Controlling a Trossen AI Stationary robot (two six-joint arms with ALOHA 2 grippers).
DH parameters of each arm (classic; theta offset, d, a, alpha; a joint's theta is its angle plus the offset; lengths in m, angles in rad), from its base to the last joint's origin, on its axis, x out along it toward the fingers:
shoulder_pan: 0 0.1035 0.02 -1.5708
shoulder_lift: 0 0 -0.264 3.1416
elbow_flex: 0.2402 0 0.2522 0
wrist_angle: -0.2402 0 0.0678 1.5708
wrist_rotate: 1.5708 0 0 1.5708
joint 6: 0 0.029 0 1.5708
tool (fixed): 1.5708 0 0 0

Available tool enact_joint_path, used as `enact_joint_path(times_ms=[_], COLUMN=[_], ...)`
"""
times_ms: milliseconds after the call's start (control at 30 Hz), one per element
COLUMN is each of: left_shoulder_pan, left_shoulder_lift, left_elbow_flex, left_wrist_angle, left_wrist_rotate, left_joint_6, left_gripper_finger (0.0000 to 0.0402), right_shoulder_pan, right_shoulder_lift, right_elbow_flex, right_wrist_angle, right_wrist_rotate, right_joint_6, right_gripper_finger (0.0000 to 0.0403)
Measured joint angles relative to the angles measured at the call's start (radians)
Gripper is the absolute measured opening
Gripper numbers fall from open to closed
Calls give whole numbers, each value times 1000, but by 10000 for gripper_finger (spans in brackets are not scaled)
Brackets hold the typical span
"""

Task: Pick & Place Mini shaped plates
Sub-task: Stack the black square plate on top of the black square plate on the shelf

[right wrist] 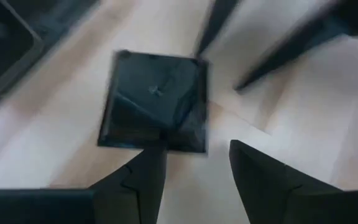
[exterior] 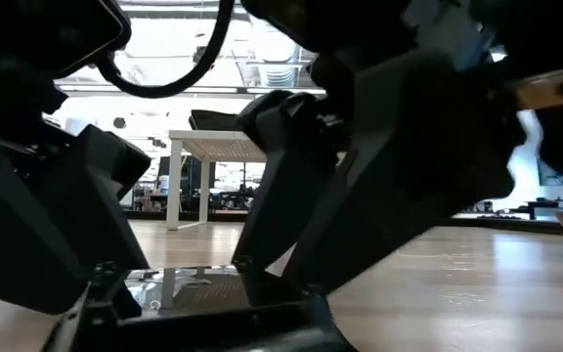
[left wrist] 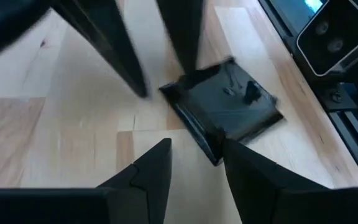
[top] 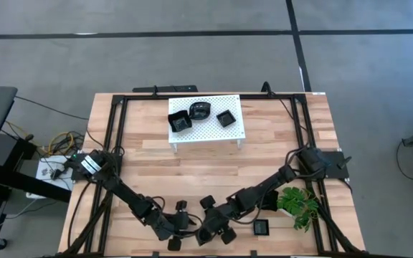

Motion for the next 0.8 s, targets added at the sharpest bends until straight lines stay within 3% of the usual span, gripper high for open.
enact_joint_path(times_ms=[133,633,700,800], left_shoulder_pan=[1,34,39,52], left_shoulder_lift=[5,-42,-73,-125], left_elbow_flex=[13,11,11,3], left_wrist_angle=[-4,-17,-9,7], left_wrist_rotate=[-3,-79,-79,-81], left_joint_6=[6,99,130,152], left_gripper_finger=[148,147,147,147], right_shoulder_pan=[1,-26,-27,-38], right_shoulder_lift=[12,4,-4,-33], right_elbow_flex=[1,-4,-4,-3], right_wrist_angle=[26,78,73,46], right_wrist_rotate=[-37,3,29,153], right_joint_6=[7,-50,-86,-116], right_gripper_finger=[176,165,166,166])
